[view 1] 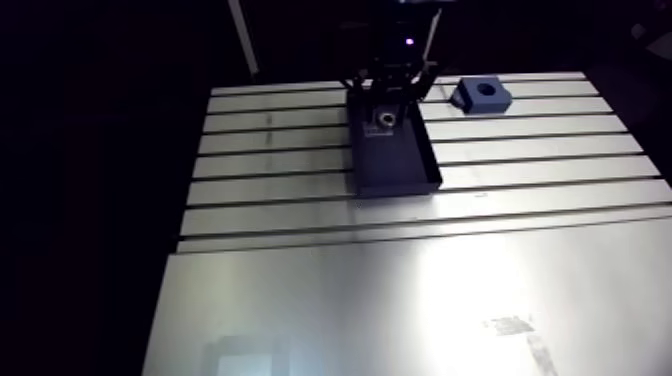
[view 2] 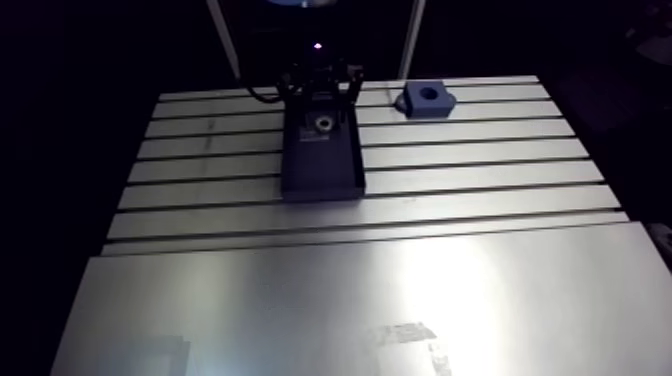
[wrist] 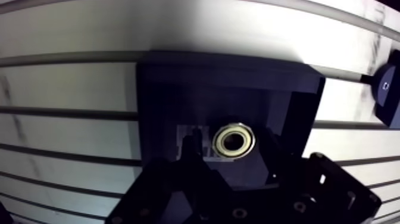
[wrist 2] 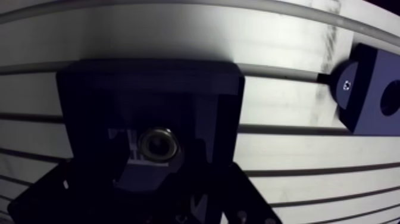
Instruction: Pick up the bearing and press it into the housing until flush.
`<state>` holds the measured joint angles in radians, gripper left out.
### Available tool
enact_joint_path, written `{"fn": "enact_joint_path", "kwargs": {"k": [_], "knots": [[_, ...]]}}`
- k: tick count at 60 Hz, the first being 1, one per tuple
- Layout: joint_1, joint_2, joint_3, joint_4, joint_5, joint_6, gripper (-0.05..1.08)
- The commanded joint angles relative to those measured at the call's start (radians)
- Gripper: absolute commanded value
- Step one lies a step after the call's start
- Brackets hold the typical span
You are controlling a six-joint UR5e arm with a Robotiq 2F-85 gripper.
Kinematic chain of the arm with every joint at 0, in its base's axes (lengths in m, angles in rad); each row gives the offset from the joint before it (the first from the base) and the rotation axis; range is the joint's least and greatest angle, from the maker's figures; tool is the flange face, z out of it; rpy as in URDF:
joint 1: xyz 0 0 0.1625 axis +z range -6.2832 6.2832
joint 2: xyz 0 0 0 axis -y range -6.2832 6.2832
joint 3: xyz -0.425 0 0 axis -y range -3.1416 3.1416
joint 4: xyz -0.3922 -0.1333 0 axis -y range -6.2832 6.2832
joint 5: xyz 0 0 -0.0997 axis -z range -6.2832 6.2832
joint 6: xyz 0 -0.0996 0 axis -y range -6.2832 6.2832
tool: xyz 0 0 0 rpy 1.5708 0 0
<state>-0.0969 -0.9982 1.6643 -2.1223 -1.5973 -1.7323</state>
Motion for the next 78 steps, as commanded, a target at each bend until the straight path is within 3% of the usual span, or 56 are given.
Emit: {"fn": "enact_joint_path", "kwargs": {"k": [1,78], "knots": [[0.0,0.004,0.001,0.0,0.0,0.0,0.41],[0.002,0.002,-0.004,0.003,0.0,0.0,0.51]]}}
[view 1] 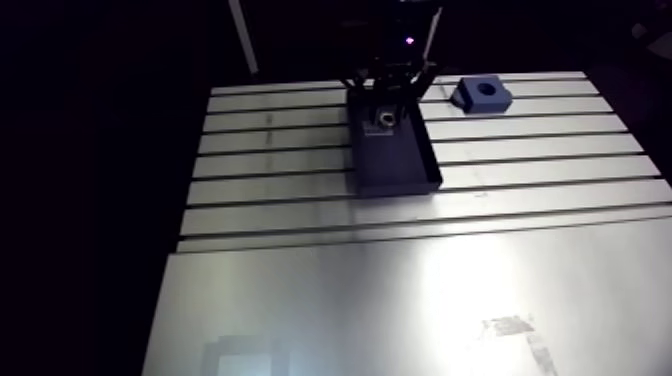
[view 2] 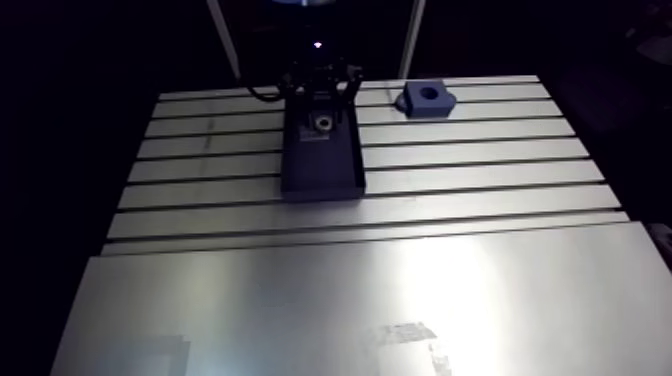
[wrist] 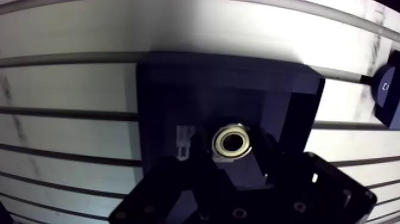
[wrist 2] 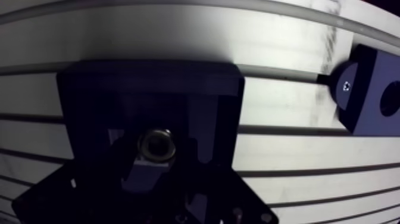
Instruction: Pick up the bearing and press it into the housing until flush.
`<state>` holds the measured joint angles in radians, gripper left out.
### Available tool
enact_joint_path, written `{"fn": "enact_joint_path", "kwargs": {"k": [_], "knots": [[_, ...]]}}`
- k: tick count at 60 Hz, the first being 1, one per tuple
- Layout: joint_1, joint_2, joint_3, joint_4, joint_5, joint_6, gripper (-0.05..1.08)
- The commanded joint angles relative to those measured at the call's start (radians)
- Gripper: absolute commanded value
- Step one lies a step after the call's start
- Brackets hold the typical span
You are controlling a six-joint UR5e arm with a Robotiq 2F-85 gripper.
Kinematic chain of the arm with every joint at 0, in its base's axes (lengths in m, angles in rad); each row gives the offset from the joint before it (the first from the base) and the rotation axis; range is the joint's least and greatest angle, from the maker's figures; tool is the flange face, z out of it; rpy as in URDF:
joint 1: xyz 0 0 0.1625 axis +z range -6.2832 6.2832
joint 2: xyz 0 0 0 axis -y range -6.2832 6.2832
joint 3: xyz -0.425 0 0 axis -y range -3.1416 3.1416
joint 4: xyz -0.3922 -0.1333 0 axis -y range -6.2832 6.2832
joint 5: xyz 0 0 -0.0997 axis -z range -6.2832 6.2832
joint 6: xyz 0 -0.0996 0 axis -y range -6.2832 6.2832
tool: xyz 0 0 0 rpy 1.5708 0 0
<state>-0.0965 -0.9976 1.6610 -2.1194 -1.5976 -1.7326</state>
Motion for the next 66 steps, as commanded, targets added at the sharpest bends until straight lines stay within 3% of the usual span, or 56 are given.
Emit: {"fn": "enact_joint_path", "kwargs": {"k": [1,66], "knots": [[0.001,0.001,0.0,0.0,0.0,0.0,0.51],[-0.001,-0.025,-0.029,0.032,0.005,-0.003,0.61]]}}
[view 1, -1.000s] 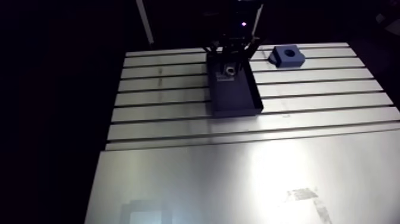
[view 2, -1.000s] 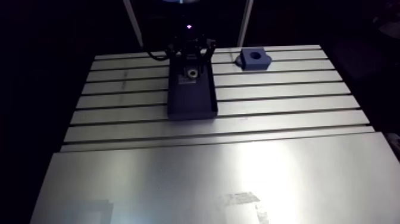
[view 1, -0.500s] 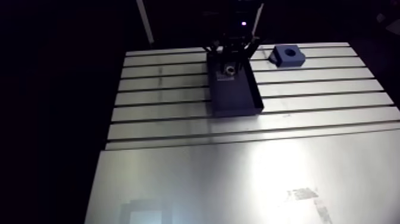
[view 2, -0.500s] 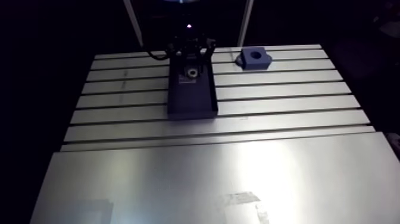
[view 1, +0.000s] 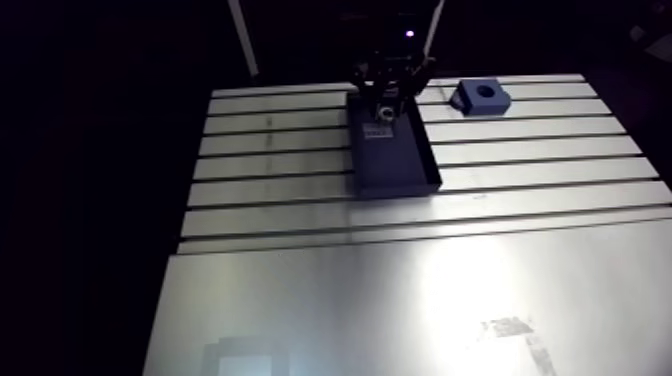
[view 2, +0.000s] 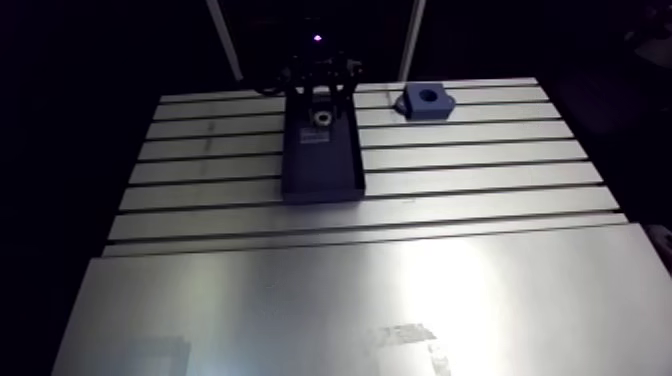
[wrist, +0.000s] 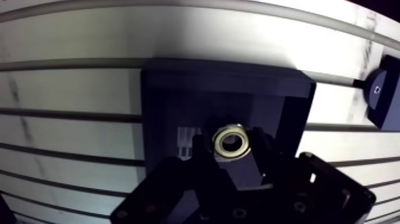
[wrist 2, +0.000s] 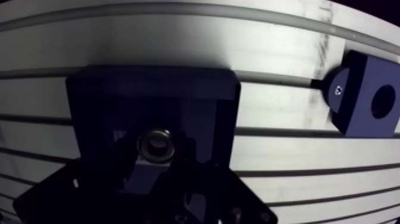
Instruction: Pick up the bearing and press it into the housing until flush.
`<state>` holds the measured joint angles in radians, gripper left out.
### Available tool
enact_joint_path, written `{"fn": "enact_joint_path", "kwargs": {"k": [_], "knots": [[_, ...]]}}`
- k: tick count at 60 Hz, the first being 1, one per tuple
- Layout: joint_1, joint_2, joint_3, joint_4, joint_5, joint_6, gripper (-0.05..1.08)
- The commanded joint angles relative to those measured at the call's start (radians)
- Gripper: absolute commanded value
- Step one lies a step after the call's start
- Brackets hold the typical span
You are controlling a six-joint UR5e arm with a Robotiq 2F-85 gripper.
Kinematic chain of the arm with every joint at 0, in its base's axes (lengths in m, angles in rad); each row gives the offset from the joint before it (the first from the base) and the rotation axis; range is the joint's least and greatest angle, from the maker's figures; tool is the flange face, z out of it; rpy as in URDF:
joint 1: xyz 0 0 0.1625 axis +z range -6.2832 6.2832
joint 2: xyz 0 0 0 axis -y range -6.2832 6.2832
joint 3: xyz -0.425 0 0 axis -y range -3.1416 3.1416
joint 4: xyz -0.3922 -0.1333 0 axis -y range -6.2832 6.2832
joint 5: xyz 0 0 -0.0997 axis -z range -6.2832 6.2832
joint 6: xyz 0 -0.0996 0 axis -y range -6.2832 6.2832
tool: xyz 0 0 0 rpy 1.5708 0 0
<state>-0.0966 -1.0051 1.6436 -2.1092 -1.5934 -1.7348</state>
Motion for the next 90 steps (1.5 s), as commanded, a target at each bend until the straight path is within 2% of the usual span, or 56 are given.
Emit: {"fn": "enact_joint_path", "kwargs": {"k": [1,14,23,33,53,66,90], "knots": [[-0.001,-0.018,-0.012,0.021,0.0,-0.001,0.61],[-0.002,-0.053,-0.029,0.082,0.002,-0.023,0.63],[-0.005,-0.097,-0.067,0.149,0.001,-0.063,0.66],[-0.015,-0.109,-0.112,0.192,-0.002,-0.068,0.68],[-0.097,-0.1,-0.183,0.199,-0.004,-0.142,0.69],[-0.163,-0.1,-0.177,0.199,-0.004,-0.175,0.69],[-0.246,-0.099,-0.169,0.192,0.0,-0.203,0.69]]}}
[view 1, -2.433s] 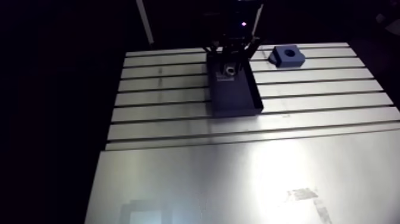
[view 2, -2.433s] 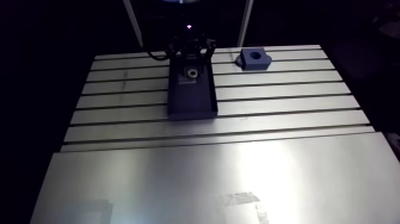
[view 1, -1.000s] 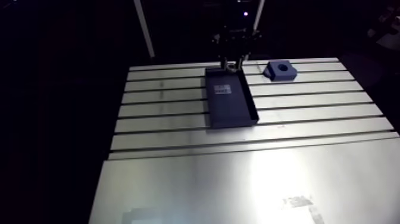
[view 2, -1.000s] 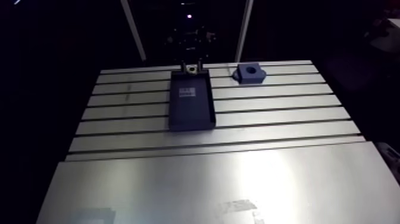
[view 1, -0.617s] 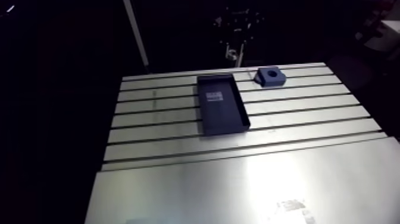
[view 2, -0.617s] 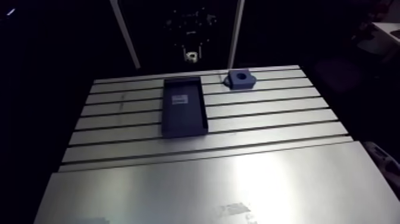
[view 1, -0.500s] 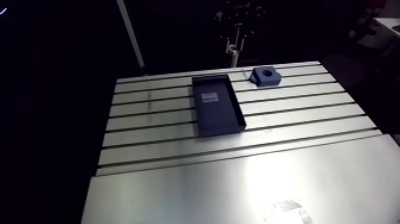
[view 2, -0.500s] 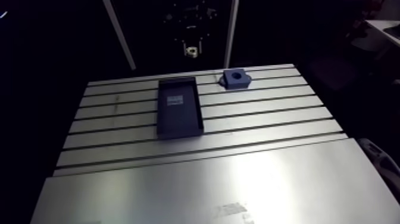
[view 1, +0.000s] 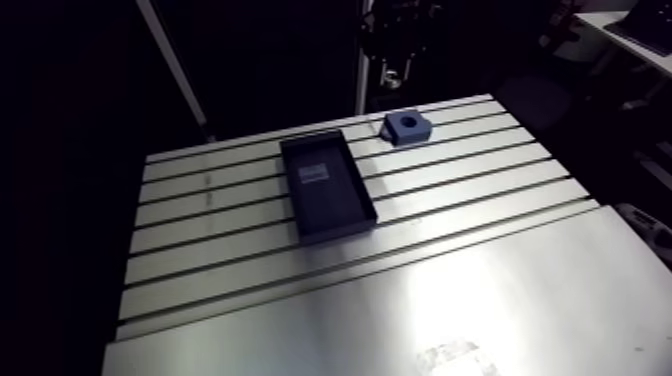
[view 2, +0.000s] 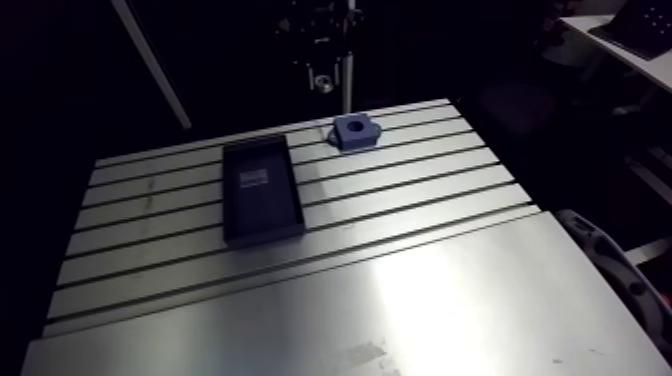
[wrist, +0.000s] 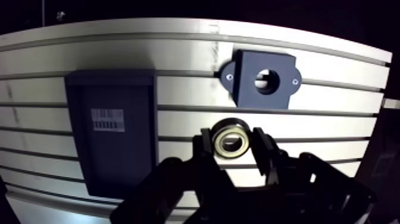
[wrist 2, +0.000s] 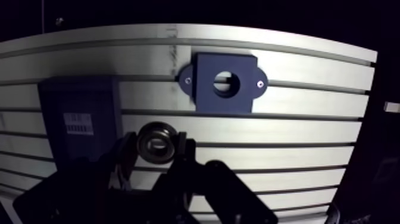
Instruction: Pick up the bearing and press it into the housing until flush.
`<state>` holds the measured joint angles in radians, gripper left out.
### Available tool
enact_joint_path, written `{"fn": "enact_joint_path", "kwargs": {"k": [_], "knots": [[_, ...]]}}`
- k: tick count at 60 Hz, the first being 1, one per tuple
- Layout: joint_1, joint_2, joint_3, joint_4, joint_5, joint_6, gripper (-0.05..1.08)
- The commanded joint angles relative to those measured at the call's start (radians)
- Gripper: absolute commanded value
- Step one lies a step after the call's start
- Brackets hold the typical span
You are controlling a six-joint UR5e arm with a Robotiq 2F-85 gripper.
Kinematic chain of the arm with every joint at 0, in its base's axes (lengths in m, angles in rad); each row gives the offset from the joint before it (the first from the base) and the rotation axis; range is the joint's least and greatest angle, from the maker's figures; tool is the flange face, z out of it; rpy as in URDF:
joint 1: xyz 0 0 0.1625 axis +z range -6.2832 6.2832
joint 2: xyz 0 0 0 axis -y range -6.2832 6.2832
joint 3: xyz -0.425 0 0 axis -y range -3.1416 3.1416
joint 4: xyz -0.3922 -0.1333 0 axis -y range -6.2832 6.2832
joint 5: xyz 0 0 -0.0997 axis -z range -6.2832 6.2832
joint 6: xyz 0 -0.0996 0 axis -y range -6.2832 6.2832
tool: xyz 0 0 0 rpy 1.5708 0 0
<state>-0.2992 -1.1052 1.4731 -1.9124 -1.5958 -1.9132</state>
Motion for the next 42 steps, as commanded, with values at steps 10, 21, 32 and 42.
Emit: {"fn": "enact_joint_path", "kwargs": {"k": [10,21,32,42], "knots": [[-0.073,0.002,0.019,-0.007,0.001,-0.028,0.71],[-0.075,-0.003,0.067,-0.018,-0.003,-0.03,0.71],[-0.09,0.004,0.073,-0.069,-0.001,-0.03,0.72],[-0.089,0.047,0.059,-0.081,-0.002,-0.025,0.72]]}}
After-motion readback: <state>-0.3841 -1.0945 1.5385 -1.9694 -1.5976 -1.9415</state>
